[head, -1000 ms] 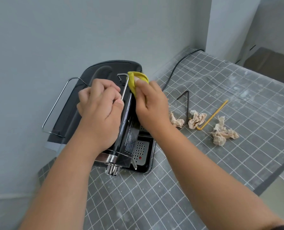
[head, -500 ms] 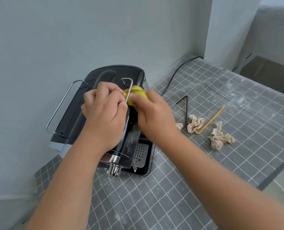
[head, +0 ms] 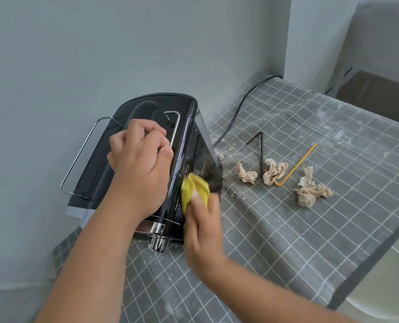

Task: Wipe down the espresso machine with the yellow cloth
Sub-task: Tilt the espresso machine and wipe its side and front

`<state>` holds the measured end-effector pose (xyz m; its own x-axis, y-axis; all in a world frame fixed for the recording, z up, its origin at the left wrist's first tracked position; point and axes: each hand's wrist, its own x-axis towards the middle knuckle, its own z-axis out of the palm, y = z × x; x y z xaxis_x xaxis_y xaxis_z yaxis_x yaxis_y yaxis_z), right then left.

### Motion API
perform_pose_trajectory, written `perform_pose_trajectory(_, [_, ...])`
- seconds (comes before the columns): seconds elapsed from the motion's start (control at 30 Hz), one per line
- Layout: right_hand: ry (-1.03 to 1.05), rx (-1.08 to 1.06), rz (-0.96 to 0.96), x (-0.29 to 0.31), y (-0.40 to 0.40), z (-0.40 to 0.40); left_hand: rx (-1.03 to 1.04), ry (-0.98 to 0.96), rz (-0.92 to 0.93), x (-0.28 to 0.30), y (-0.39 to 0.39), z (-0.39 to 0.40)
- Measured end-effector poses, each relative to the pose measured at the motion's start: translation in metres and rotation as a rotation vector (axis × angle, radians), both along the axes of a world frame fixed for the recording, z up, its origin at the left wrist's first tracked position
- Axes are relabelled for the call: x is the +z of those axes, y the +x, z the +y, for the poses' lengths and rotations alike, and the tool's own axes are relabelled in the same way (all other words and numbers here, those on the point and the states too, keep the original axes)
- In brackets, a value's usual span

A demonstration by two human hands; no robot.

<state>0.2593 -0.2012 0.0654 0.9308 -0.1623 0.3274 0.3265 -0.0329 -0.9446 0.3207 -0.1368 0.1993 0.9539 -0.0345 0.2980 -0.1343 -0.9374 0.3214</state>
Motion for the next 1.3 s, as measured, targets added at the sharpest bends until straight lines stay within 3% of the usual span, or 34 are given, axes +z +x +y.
perform_pose_trajectory(0.13, [-0.041,0.04,-0.119,-0.001,0.001,-0.003,-0.012,0.002,-0.001,0.001,0.0,0.001])
perform_pose_trajectory(0.33, [-0.03,-0.133,0.038,0.017,0.097,-0.023,0.003,-0.002,0.014,0.002,0.0,0.0])
perform_pose_trajectory(0.4, [-0.062,-0.093,-0.002,0.014,0.079,-0.023,0.004,-0.014,0.018,0.002,0.001,0.0])
perform_pose_trajectory(0.53, [-0.064,0.137,-0.286,-0.007,-0.01,-0.013,0.006,-0.025,0.017,0.002,0.001,0.001])
perform_pose_trajectory(0.63, [-0.069,0.163,-0.332,-0.01,-0.005,-0.013,0.01,-0.015,0.017,0.003,-0.001,0.001])
perform_pose_trajectory(0.87, [-0.041,-0.137,-0.026,0.026,0.112,-0.026,0.042,-0.01,0.039,0.007,-0.001,-0.003])
perform_pose_trajectory(0.97, [-0.009,-0.148,-0.072,0.021,0.081,-0.016,0.045,-0.013,0.044,0.007,0.0,-0.003])
perform_pose_trajectory(1.1, [-0.001,0.042,-0.291,-0.003,-0.006,-0.001,0.046,-0.01,0.047,0.008,0.0,-0.003])
perform_pose_trajectory(1.3, [-0.176,0.169,-0.377,-0.048,-0.005,-0.025,0.051,-0.005,0.052,0.009,-0.001,-0.004])
